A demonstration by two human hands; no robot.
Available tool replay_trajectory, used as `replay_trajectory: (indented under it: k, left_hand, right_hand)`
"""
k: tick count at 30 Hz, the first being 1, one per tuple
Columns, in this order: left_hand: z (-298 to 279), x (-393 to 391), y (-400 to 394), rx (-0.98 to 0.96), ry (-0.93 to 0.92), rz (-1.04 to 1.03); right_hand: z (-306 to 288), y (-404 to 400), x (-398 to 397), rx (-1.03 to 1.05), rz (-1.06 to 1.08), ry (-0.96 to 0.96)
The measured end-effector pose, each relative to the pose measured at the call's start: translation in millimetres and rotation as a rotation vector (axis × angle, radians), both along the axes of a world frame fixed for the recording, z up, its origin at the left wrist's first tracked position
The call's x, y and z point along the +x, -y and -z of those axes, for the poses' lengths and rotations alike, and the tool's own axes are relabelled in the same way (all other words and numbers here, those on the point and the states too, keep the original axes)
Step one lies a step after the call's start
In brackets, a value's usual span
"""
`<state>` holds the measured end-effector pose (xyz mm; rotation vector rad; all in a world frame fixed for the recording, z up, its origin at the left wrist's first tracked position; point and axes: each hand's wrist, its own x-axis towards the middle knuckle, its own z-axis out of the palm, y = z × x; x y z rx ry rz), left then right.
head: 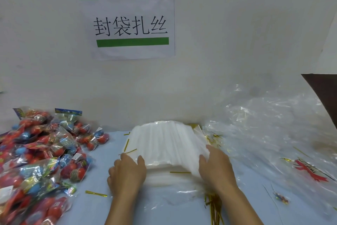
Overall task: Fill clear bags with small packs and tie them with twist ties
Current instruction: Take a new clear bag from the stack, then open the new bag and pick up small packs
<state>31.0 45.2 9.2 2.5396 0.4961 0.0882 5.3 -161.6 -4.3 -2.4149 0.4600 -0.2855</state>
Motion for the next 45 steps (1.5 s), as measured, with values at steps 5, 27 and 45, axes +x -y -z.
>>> replay_trajectory:
  k: [5, 27, 45]
  left_hand:
    - [4, 0, 1, 0.059, -0.025, 0.056]
    - [3, 1, 27, -0.083, 0.558, 0.181]
    - [31, -2, 53, 0.006, 0.339, 0.758]
  right_hand:
    - [1, -7, -1, -0.133, -0.037, -0.069]
    - [-7, -16, 2, 0.137, 0.113, 0.321]
    - [0, 7, 8, 0.006, 0.120, -0.057]
